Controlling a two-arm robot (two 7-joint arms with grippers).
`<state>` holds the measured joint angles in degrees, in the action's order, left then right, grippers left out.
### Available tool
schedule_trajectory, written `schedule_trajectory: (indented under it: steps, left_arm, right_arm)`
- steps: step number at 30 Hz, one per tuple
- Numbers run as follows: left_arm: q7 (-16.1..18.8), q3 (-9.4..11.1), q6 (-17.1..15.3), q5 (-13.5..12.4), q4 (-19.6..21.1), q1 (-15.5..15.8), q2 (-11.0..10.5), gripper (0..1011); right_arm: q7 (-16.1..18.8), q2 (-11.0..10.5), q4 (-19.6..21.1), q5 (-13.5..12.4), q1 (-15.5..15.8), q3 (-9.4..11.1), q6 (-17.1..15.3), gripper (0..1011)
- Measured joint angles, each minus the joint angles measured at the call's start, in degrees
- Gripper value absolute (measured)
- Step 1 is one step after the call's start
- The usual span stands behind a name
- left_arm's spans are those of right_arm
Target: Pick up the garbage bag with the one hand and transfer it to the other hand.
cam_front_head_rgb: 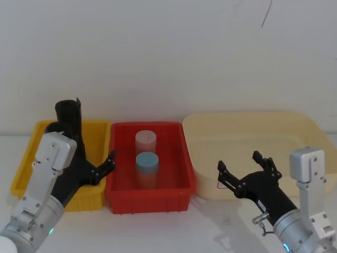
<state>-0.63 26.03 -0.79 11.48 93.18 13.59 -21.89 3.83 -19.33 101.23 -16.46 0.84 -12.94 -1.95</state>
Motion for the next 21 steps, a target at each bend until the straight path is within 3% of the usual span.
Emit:
schedule_trajectory:
  steps: [21]
  left_arm:
    - [0.0,0.0,0.0,0.0,0.0,0.0,0.0,1001]
  right_arm:
    - [0.0,0.0,0.0,0.0,0.0,0.0,0.0,1001]
